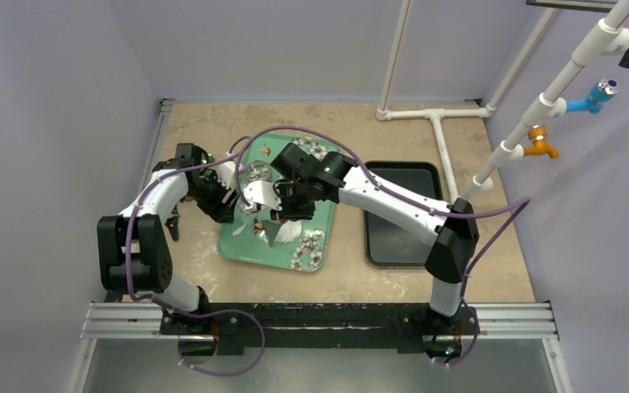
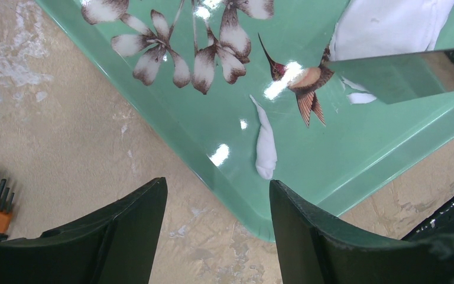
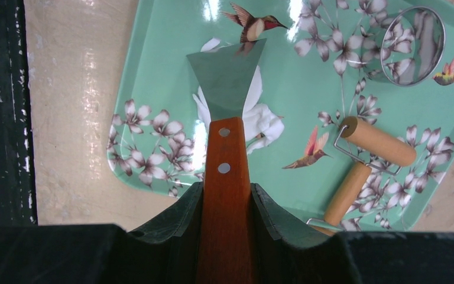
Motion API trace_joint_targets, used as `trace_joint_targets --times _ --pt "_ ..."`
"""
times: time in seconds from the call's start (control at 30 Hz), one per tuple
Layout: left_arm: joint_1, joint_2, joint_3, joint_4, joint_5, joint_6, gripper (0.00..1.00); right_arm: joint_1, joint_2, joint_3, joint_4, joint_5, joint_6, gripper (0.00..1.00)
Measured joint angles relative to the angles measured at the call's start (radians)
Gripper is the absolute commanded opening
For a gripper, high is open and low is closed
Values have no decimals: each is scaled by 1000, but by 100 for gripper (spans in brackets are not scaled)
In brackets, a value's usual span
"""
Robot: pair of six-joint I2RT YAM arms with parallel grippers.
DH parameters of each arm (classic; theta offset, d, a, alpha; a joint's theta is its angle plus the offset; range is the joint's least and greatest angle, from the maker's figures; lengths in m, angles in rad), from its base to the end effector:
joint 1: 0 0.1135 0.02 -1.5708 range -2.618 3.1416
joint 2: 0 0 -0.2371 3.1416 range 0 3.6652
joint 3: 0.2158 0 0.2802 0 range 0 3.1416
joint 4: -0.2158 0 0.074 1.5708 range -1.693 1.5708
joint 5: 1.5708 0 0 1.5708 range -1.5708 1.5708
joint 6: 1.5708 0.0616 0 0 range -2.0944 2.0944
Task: Roll out the dumpling wrappers from the dough
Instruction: Remove the dumpling wrapper from the work surface.
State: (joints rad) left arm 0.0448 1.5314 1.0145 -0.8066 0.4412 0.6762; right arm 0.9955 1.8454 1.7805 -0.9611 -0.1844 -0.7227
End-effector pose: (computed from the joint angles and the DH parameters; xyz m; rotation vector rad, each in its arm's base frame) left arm 0.3109 -0.0124 0.1416 0.9175 2.5645 -0.4519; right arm 0.2250 0.3678 0.2688 -2.0179 1.6515 0.3378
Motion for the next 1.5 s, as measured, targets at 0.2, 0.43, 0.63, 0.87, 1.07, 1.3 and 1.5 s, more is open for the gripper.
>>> trace_joint_targets --times 0.2,0.43,0.63,0.87,1.07,1.3,1.5 --pt "0 0 0 0 1 0 64 -2 -15 -6 -3 40 0 0" --pt "0 0 0 0 1 0 64 -3 -15 -7 5 46 0 0" --pt "0 0 0 -2 1 0 64 -3 -15 -7 12 32 -2 0" --pt "0 0 0 -2 1 1 64 -3 -13 -7 21 26 -4 0" --pt "0 0 0 -2 1 1 64 -3 -6 -23 52 14 -3 0" --pt "0 0 0 -2 1 1 64 -3 -5 -38 90 11 -3 0" --pt "0 0 0 -2 1 1 64 -3 -6 -39 92 14 -3 0"
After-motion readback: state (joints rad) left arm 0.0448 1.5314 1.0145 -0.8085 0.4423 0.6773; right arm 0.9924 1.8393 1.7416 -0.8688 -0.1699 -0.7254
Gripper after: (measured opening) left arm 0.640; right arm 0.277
